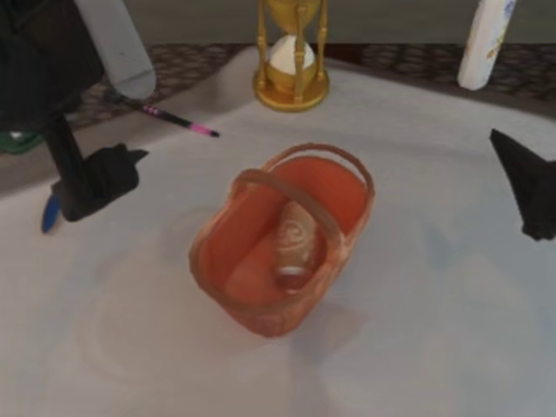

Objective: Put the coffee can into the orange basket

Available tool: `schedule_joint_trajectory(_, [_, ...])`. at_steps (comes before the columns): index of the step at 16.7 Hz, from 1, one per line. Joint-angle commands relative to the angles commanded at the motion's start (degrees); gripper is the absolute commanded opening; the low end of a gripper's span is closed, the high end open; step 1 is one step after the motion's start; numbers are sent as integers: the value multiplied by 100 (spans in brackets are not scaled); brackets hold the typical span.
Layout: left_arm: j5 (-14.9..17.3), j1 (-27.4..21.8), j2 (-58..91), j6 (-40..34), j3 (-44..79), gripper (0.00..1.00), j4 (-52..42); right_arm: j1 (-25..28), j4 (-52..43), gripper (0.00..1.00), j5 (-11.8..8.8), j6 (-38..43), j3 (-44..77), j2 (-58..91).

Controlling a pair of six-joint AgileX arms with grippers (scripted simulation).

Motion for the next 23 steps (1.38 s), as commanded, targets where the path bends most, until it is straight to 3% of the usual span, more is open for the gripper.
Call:
schedule_joint_trajectory(5, [-49,-735,2796,1624,2155,100,-1898,-345,-1377,100,1222,63,-1160,-2664])
schedule_joint_trajectory(8, [-150,-1094,4157,2464,3333,100,-2767,-502,-2061,100,1817,114,-1693,-4053])
schedule_joint_trajectory(11, [-277,-1367,5166,3128,4331,100,-3371,-615,-2590,100,2270,165,-2085,-5134])
schedule_joint_trajectory(15, [-410,-1565,5864,3621,5143,100,-3758,-695,-2960,100,2586,206,-2350,-5873])
schedule_joint_trajectory(23, [-422,-1570,5908,3674,5121,100,-3703,-703,-2994,100,2617,210,-2376,-5944])
